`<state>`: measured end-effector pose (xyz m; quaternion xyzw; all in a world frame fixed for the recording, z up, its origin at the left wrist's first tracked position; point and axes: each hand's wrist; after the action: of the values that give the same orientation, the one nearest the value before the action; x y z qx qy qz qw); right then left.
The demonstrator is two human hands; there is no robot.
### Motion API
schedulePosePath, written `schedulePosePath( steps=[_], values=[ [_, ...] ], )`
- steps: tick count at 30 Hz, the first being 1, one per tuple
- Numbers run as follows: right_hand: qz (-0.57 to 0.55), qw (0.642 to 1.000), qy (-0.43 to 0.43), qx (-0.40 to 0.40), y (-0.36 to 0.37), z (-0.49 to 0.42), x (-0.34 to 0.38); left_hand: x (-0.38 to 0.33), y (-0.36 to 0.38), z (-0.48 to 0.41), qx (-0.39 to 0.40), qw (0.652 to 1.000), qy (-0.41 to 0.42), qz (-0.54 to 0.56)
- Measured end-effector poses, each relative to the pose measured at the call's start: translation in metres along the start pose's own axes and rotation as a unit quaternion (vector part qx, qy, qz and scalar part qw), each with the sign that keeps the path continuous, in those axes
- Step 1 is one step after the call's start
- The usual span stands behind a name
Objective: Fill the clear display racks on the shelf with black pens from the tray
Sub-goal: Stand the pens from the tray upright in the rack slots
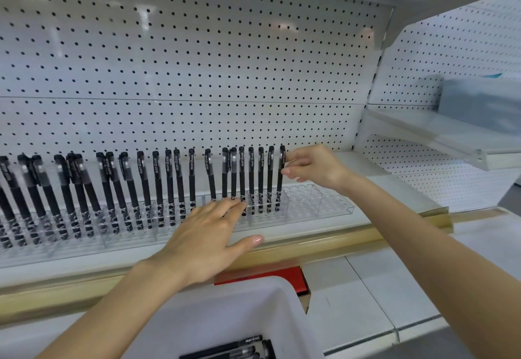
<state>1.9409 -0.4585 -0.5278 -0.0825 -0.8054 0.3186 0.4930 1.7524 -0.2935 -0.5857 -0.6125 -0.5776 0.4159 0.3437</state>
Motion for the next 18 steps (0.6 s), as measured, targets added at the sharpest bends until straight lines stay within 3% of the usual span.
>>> schedulePosePath(
  steps=[4,7,10,14,18],
  values=[
    [0.02,0.999,0.006,-0.041,-0.005,0.015,0.002,-0.006,0.0,0.005,-0.025,1.0,0.002,0.0],
    [0.007,0.993,-0.024,-0.115,-0.003,0.037,0.008,-0.008,0.0,0.017,-0.078,0.997,0.027,-0.003],
    [0.001,0.99,-0.061,-0.13,0.006,0.068,0.019,-0.006,-0.007,0.038,-0.076,0.996,0.018,0.035],
    [-0.04,0.997,-0.047,-0.044,0.033,0.121,0.039,0.014,-0.013,0.081,-0.047,0.997,0.015,0.055],
    [-0.244,0.96,0.093,0.101,0.074,0.178,0.05,0.047,-0.009,0.129,-0.074,0.994,-0.012,0.086]
  ],
)
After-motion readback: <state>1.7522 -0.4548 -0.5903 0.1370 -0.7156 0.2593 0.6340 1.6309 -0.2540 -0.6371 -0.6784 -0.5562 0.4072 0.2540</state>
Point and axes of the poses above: each hand's wrist, its own z-axis away from the middle knuckle, its own y-axis out of the palm, x = y × z, and after that the axes turned 15 degrees about -x, right-handed
